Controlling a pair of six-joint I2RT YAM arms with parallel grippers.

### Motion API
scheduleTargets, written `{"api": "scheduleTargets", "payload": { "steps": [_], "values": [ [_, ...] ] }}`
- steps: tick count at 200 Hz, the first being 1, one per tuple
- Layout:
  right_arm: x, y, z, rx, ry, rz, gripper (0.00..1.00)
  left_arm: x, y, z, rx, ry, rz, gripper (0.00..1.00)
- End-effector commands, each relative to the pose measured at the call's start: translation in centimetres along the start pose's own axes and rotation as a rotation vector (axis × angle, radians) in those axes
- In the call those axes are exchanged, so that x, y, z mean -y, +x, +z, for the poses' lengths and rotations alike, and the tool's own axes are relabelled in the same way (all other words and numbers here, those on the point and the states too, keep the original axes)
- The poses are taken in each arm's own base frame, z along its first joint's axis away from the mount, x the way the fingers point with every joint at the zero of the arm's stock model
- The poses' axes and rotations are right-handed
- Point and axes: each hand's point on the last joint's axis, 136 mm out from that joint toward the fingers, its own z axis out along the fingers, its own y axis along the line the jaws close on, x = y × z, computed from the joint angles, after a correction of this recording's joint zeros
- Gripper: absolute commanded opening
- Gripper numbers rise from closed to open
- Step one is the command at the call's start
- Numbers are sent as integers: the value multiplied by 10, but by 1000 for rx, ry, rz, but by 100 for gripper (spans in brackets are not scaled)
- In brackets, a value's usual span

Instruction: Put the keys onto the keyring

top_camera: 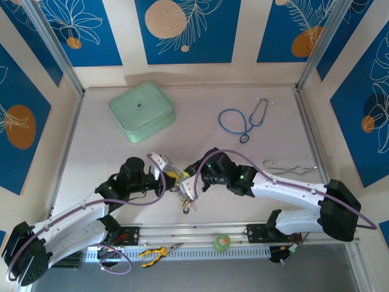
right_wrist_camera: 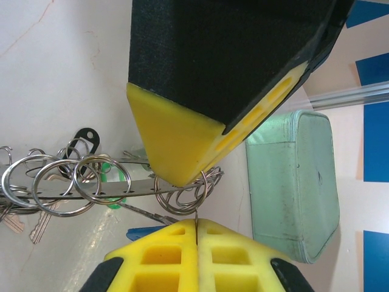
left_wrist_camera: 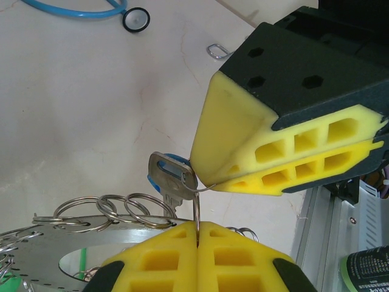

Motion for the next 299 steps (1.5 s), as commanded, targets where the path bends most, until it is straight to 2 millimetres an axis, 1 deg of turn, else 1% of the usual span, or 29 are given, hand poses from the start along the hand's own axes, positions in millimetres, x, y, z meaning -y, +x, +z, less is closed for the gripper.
{"api": "scheduleTargets", "payload": {
  "steps": [1,59,81,129,157,172,204,248,267,299],
  "values": [
    [-6,-11,0,41,-37,3,0,5,-19,-4,46,19,3,0],
    [-12,-14,0,48,-64,-8,0,3,-20,-3,49,14,1,0],
    [-5,-12,1,34,-32,-1,0,4,-19,-3,47,17,0,0],
    [19,5,6,-66,85,-19,0,3,-17,-3,42,17,-4,0],
    [24,4,4,-65,107,-14,0,3,-16,-3,41,17,-4,0],
    [25,0,2,-41,109,-3,0,3,-17,-4,43,17,-4,0],
    [16,-7,-1,3,70,2,0,3,-17,-4,42,15,-6,0],
    [9,-7,-4,8,46,-4,0,2,-18,-4,47,11,-6,0],
    [4,-6,-3,4,27,-9,0,2,-18,-4,46,12,-6,0],
    [1,-5,0,-7,19,-16,0,2,-18,-4,46,12,-8,0]
  ]
}}
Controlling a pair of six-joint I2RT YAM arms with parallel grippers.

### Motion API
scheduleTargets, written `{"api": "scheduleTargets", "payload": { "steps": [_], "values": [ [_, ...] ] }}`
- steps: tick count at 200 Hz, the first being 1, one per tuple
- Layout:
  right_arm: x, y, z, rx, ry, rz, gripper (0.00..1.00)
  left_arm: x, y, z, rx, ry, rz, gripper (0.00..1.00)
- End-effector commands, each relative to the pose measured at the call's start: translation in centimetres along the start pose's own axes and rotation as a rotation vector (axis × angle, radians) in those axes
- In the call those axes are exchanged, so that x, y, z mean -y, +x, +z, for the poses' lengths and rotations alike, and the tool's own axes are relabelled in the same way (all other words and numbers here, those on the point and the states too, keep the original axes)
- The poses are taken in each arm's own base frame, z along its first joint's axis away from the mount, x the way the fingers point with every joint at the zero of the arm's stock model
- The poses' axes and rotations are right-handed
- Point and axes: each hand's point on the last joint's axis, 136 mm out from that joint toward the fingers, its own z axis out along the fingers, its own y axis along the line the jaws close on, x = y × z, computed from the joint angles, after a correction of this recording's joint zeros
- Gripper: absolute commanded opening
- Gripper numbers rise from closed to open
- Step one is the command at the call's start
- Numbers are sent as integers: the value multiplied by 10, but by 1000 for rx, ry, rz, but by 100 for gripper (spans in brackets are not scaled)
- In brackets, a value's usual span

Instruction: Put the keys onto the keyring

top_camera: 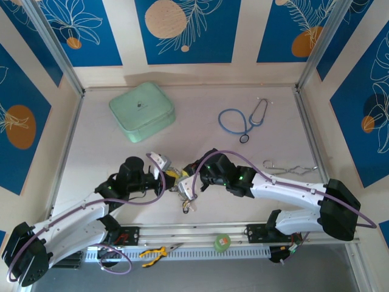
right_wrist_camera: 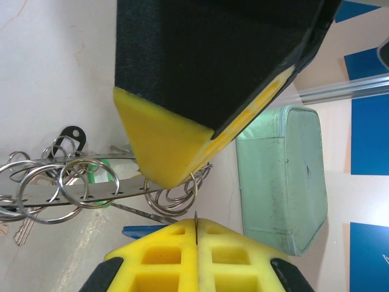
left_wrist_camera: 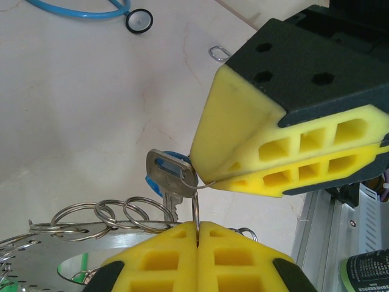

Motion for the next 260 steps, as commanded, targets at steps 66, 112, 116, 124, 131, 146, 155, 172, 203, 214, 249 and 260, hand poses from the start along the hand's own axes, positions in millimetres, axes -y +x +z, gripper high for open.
{"api": "scheduleTargets", "payload": {
  "steps": [66,112,116,124,131,146,155,172,203,214,249,260],
  "values": [
    [-7,-8,-2,39,-27,-1,0,4,-17,-3,43,15,7,0],
    [-11,-9,-2,46,-47,-1,0,4,-18,-3,46,14,6,0],
    [-11,-9,-2,47,-47,-2,0,4,-18,-3,45,14,6,0],
    [-12,-10,-2,48,-51,-2,0,4,-18,-3,45,12,5,0],
    [-13,-10,-2,50,-56,-2,0,3,-18,-3,46,10,5,0],
    [-14,-10,-3,48,-64,-1,0,3,-19,-3,49,10,4,0],
    [-15,-10,-3,49,-67,-4,0,3,-19,-3,50,9,3,0],
    [-18,-10,-3,49,-80,-5,0,3,-20,-3,51,10,5,0],
    [-20,-11,-3,51,-92,-12,0,3,-20,-3,55,9,5,0],
    [-21,-12,-3,53,-93,-12,0,3,-21,-3,57,11,5,0],
    [-21,-13,-3,58,-95,-14,0,4,-21,-3,62,18,0,0],
    [-21,-14,-3,61,-95,-12,0,4,-22,-3,65,18,2,0]
  ]
}}
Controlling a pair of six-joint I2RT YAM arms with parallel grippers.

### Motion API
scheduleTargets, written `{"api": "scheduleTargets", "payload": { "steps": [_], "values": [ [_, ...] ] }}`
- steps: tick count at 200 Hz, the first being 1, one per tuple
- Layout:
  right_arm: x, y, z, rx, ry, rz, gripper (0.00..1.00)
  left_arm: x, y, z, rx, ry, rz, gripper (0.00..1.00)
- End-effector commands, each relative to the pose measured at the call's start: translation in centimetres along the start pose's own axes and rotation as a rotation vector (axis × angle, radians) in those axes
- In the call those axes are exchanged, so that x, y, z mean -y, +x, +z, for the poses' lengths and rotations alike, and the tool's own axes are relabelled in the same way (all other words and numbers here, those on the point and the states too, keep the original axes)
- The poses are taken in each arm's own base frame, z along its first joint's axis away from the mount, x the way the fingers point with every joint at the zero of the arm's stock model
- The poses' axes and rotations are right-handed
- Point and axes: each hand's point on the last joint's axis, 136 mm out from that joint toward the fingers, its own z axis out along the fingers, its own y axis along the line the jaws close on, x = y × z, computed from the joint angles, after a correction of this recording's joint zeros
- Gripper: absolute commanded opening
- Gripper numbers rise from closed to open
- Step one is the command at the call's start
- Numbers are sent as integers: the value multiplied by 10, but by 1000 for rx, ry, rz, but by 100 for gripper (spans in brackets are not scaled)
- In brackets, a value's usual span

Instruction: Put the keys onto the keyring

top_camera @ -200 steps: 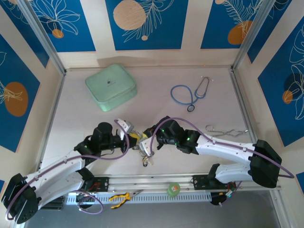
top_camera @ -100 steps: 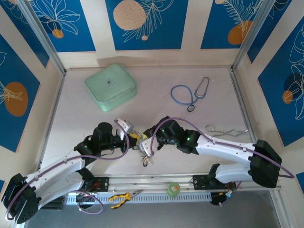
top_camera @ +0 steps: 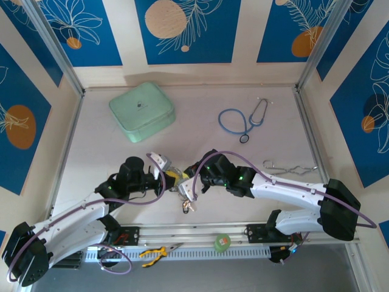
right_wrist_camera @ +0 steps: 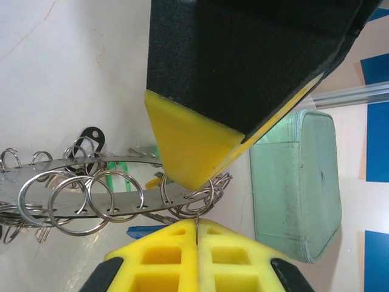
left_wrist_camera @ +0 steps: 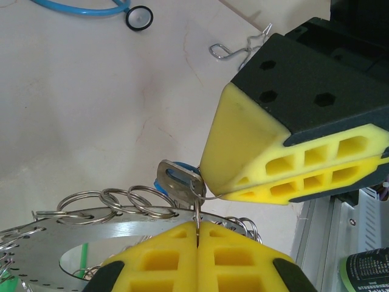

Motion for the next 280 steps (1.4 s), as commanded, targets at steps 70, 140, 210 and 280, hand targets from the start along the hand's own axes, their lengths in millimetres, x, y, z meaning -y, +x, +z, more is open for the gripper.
{"api": "scheduleTargets", "payload": {
  "steps": [70,140,210,280],
  "values": [
    [-13,-12,-3,47,-68,-6,0,4,-23,-3,76,22,13,0],
    [-15,-13,-9,45,-78,34,14,6,-25,-4,113,36,47,0],
    [7,-19,-66,246,-181,572,29,17,-27,-8,196,86,228,0],
    [31,-9,-49,342,-215,957,25,22,-31,-13,255,86,386,0]
  ]
}}
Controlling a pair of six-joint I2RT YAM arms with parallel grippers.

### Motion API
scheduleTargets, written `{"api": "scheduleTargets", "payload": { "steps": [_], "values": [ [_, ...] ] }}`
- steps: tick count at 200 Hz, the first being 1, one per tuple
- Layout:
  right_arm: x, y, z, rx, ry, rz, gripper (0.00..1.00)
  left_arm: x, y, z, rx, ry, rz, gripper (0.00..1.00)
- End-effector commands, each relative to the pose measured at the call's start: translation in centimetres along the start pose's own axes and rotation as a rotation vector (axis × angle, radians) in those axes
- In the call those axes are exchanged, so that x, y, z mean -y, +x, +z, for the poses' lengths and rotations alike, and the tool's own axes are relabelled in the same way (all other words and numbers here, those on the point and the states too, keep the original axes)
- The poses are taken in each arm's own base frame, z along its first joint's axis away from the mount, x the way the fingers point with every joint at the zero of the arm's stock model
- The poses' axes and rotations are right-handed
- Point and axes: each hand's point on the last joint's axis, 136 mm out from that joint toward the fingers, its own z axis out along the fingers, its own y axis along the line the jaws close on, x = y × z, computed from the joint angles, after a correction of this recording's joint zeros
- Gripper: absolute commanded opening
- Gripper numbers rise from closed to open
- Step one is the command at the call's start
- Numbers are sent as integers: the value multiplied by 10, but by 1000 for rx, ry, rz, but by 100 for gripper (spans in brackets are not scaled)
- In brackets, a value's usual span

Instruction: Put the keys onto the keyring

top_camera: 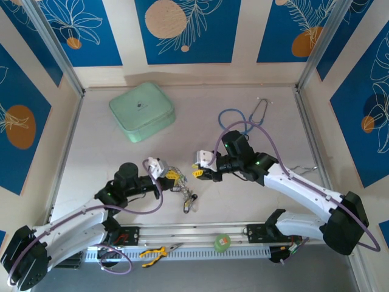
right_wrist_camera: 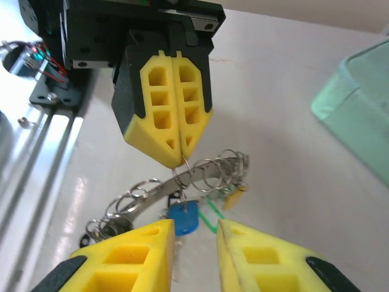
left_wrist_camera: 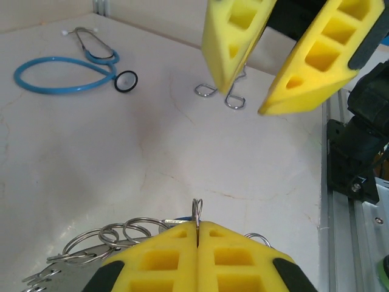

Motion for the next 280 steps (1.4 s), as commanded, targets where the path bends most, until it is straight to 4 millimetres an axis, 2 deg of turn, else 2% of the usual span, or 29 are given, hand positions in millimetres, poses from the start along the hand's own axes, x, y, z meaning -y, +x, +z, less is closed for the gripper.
{"api": "scheduleTargets", "payload": {
  "steps": [1,46,159,192,208,216,245,260,280],
  "values": [
    [-2,-16,3,91,-63,142,25,7,-23,-4,87,34,122,0],
    [-3,-6,15,53,-143,186,26,11,-24,-4,95,50,180,0],
    [-7,-5,45,45,-234,189,25,12,-22,-3,90,57,189,0],
    [-9,-3,49,37,-251,192,19,12,-22,-3,89,58,187,0],
    [-9,-3,50,40,-260,196,9,11,-22,-3,89,57,187,0],
    [-9,-4,50,42,-262,196,0,11,-22,-3,89,54,187,0],
    [-9,-6,45,26,-252,181,0,2,-18,-4,52,2,180,0],
    [-9,-6,41,-17,-238,168,0,0,-14,-5,9,-11,188,23],
    [-10,0,39,-129,-207,130,0,0,-8,-7,-40,-16,199,28]
  ]
}}
